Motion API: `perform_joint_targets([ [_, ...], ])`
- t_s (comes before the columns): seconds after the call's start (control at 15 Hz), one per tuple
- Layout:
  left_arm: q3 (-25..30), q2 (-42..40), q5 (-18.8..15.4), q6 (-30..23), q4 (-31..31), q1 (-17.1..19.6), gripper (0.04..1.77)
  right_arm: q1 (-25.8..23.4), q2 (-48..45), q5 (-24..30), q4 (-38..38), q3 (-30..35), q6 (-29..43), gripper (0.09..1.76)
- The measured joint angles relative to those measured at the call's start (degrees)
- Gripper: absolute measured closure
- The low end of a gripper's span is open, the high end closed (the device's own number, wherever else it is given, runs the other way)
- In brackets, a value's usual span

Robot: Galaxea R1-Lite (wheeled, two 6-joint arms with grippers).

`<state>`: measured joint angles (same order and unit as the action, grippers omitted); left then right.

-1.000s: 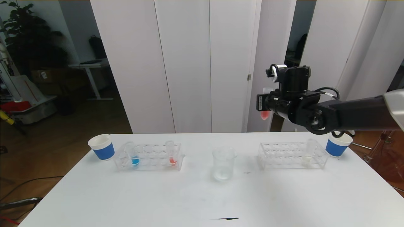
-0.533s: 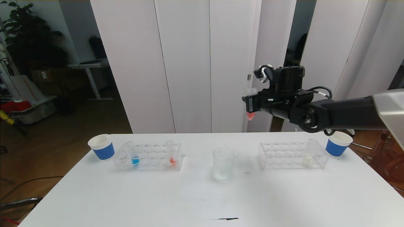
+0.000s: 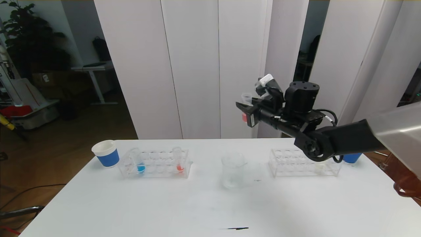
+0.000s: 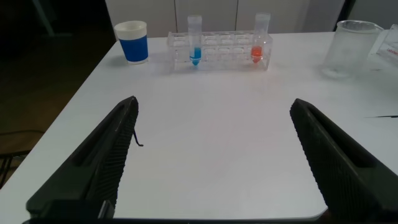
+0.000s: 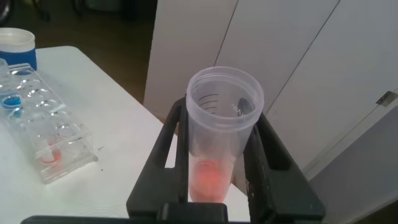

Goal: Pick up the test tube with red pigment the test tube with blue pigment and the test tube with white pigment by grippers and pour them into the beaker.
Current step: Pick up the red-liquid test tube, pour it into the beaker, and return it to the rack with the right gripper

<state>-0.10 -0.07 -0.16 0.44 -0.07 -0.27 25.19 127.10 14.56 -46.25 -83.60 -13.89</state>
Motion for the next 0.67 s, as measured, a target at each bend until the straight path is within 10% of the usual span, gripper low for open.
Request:
perform_joint_targets([
  [0.67, 0.00, 0.02, -0.02, 0.00, 0.00, -0.02, 0.07, -1.40, 4.57, 10.41, -16.59, 4.19, -19.32, 1.27],
])
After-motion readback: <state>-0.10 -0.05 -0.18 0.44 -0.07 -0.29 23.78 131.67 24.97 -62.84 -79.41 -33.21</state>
